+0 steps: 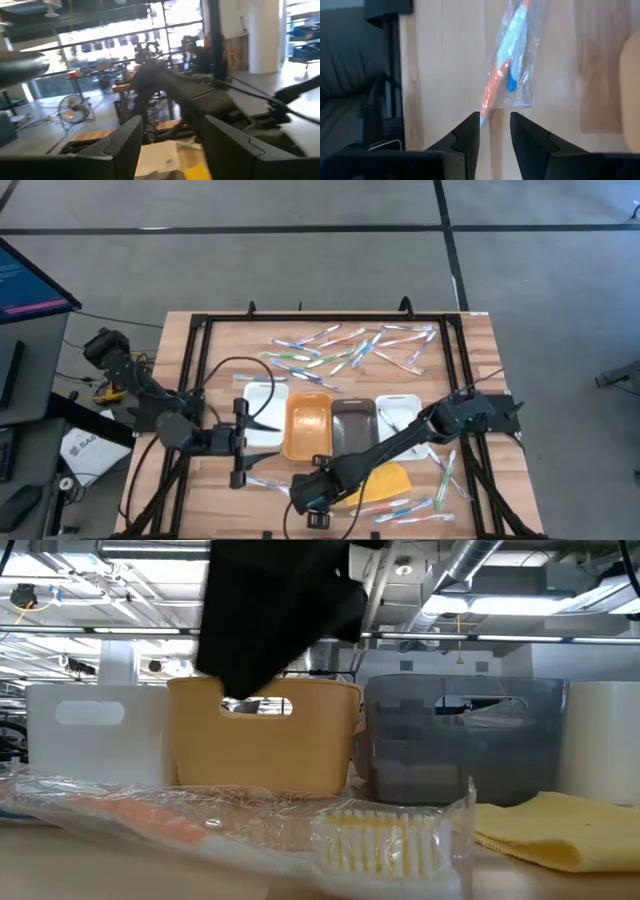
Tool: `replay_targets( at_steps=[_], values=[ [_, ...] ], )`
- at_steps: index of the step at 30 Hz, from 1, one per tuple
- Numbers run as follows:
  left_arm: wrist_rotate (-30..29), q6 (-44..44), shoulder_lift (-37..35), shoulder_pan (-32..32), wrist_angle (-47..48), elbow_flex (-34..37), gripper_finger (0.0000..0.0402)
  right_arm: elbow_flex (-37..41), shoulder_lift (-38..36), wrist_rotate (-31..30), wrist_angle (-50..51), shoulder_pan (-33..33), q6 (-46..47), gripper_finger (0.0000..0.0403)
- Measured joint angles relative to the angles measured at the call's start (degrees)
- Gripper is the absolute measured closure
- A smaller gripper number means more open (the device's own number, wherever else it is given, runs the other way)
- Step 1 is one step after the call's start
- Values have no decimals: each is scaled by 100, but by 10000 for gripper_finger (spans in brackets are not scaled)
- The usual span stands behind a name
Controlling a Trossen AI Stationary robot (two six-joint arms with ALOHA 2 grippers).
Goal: Pick & Place Toothbrushes
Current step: Put the orange toothbrush into the left white bin
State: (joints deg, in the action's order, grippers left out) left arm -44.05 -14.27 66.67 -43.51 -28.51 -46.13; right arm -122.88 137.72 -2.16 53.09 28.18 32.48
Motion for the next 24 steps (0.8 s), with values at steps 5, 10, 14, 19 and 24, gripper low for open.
replay_targets(
  at_steps=[5, 10, 14, 19, 24],
  values=[
    [2, -38, -51, -324, 3, 4, 197, -363, 326, 75, 83, 58, 174, 299],
    [2, -45, -107, -387, 3, 4, 197, -349, 428, 84, 94, 72, 393, 299],
    [2, -46, -107, -371, 0, 4, 197, -346, 428, 35, 25, 61, 421, 299],
    [2, -47, -107, -362, 0, 4, 197, -345, 464, -141, 40, 69, 513, 299],
    [2, -47, -107, -362, -7, 4, 197, -327, 616, -235, -45, 117, 690, 291]
  ],
)
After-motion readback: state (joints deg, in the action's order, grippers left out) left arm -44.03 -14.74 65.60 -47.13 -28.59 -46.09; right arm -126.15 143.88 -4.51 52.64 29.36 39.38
